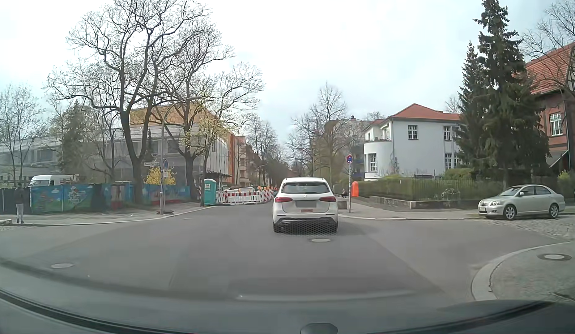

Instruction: Follow the waypoints while adhering to traffic rules and regulations

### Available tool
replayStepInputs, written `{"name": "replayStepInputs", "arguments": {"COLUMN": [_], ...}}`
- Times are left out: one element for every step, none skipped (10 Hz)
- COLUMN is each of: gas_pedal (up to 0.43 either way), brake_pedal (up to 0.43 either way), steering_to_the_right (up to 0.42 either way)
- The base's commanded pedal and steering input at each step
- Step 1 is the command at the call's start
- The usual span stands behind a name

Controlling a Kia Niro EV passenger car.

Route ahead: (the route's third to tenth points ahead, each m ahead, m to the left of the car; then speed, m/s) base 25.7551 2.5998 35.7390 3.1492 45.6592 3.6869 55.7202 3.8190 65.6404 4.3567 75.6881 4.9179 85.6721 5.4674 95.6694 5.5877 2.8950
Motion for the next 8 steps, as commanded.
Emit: {"name": "replayStepInputs", "arguments": {"gas_pedal": [0.0, 0.0, 0.0, 0.0, 0.0, 0.0, 0.0, 0.0], "brake_pedal": [0.03, 0.061, 0.098, 0.11, 0.11, 0.11, 0.128, 0.134], "steering_to_the_right": [0.004, 0.004, 0.005, 0.004, 0.004, 0.005, 0.005, 0.005]}}
